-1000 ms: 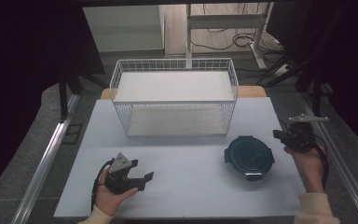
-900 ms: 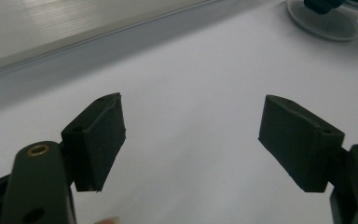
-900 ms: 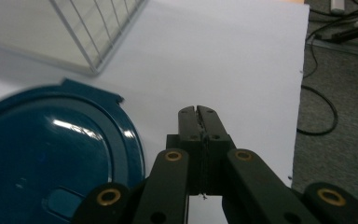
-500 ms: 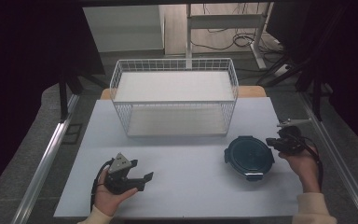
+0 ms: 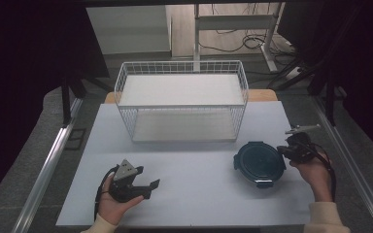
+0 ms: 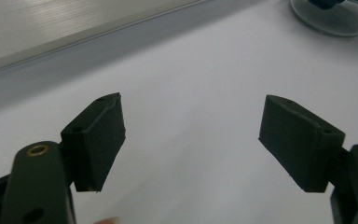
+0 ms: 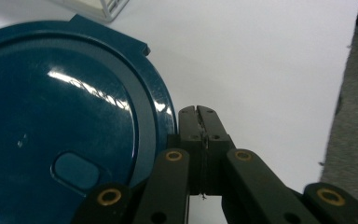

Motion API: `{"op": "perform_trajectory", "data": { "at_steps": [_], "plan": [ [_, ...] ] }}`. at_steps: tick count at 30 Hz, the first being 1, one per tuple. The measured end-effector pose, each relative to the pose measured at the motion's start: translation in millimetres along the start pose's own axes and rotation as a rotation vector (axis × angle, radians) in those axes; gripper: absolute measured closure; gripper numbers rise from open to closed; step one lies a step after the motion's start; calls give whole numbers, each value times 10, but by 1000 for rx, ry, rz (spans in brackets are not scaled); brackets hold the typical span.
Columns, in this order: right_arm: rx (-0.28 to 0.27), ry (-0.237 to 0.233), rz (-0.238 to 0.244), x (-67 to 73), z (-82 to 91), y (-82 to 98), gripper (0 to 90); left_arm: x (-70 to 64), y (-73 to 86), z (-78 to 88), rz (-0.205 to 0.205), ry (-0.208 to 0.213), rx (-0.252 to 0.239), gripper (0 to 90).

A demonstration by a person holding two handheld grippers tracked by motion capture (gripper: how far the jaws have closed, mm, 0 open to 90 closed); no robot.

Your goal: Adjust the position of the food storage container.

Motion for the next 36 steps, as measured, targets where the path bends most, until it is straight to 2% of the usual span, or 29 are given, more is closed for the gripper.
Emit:
{"op": "perform_trajectory", "data": {
  "at_steps": [5,12,14,16,21,25,30,36],
  "plan": [
    [15,30,0,35,-6,-4,900,-9,5,-13,-3,2,7,220],
    [50,34,-5,94,-2,24,900,-13,7,-20,-8,-2,8,221],
    [51,17,-12,139,1,33,900,-10,8,-23,-8,-4,9,221],
    [52,-9,2,210,-12,33,900,-10,9,-24,-9,-4,10,221],
    [60,-2,18,296,-27,18,900,-10,8,-17,-10,-6,9,221],
    [68,-28,17,399,-28,29,900,-5,6,-19,-10,-8,9,222],
    [77,-37,29,499,-34,32,900,-6,6,-21,-15,-9,10,222],
    [76,-90,40,734,-67,34,900,-6,6,-17,-15,-11,10,222]
  ]
}}
Point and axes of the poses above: each handheld gripper's, and its own axes: z roughly backward along the jaws, y roughly out of its underside, x roughly to its left, the point moved 3 cm from there along -z, roughly forward along the jaws, and after that the axes turned 6 degrees about -y, right-handed, at the moved point
